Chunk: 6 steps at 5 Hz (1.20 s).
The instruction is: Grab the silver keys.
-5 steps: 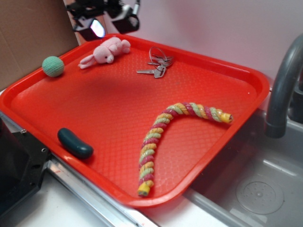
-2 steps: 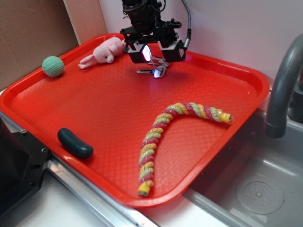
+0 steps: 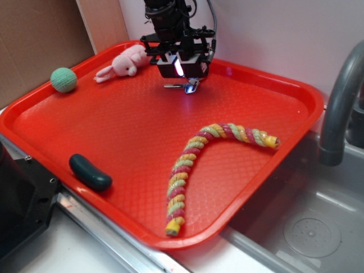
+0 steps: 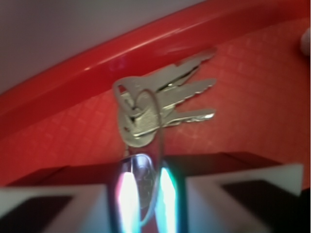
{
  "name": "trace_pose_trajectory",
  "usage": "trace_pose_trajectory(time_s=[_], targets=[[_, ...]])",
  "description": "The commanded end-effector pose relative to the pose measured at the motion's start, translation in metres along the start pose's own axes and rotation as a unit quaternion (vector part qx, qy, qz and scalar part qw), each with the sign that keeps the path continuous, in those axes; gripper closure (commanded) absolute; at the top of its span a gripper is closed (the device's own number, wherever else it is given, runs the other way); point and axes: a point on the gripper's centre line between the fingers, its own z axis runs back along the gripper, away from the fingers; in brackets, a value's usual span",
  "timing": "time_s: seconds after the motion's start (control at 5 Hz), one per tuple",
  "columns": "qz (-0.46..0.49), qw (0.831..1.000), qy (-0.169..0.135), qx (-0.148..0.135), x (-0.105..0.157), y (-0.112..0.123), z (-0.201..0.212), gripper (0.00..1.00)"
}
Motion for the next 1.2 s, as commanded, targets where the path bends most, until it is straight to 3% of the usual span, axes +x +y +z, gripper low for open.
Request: trace_pose_trajectory(time_s=[0.0,0.2,0.4,0.8,1.0], targets=[[-0.070,0.994,-0.078,0.035,-0.022,-0.001,0.089,1.00],[-0.119,0.992,-0.031,0.001,-0.047,0.017,0.148,1.00],[-0.202,0.978,-0.019,-0.047,-0.051,0.033,0.201,1.00],[-0.198,0.980,0.020,-0.019,-0.049,0.021,0.211,1.00],[-0.185,0.982,0.022,-0.010,-0.045,0.016,0.203,1.00]])
